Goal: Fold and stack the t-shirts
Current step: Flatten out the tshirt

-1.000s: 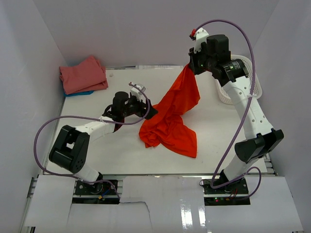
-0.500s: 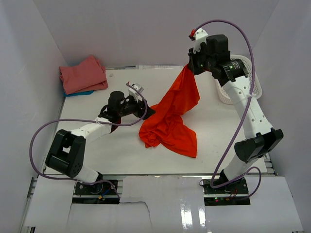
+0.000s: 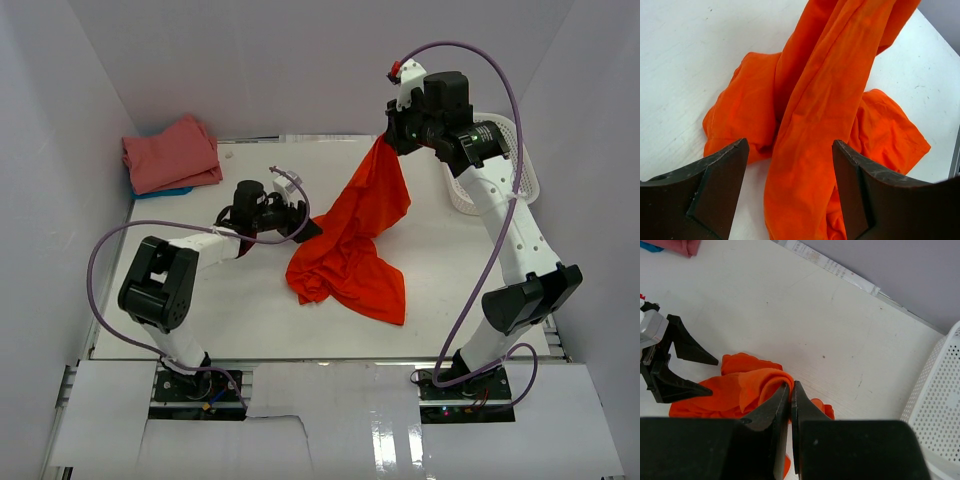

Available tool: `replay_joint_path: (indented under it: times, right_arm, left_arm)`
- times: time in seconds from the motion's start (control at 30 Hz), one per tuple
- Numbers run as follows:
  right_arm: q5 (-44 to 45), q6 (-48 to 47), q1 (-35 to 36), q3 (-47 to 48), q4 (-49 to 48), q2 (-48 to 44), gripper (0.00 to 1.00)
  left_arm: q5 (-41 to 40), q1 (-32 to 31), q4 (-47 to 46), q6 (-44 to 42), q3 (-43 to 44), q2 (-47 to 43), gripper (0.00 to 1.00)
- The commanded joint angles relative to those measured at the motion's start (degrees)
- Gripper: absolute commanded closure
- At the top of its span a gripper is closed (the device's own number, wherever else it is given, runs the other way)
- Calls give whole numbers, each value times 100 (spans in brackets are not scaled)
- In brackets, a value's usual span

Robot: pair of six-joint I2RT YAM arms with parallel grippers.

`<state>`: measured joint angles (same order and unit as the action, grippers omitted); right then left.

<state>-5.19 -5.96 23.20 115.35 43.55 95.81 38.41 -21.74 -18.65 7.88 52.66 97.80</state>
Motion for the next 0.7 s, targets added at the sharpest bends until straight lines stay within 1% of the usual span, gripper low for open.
replay_joint_path:
  times: [0.0, 0.17, 0.27, 0.33, 0.37, 0.4, 0.47, 0.5, 0.67]
  right_arm:
    - [-96, 16, -44, 268, -75, -1, 92]
    - [-96, 16, -44, 278, -75, 34, 92]
    - [-79, 7, -44, 260, -75, 43, 92]
    - [-61, -2, -44, 260, -75, 61, 92]
    - [-52, 7, -44, 251, -83, 61, 92]
    - [-43, 7, -44, 269, -75, 78, 92]
    - [-43, 7, -44, 286, -75, 96, 92]
    - [-43, 15, -44, 286, -75, 96, 92]
    - [141, 59, -61, 295, -66, 113, 92]
  left_arm:
    - [499, 20, -86, -94, 410, 169, 22]
    - [781, 20, -42, -50, 613, 477, 26]
    - [852, 29, 2, -23, 631, 573, 32]
    - [1035, 38, 11, -32, 605, 600, 47]
    - [1141, 38, 2, -41, 613, 609, 58]
    - [1168, 38, 20, 11, 622, 626, 71]
    - [1256, 38, 55, 12, 657, 688, 80]
    - [1282, 38, 81, 12, 666, 697, 81]
    - [1502, 56, 143, 47, 736, 645, 96]
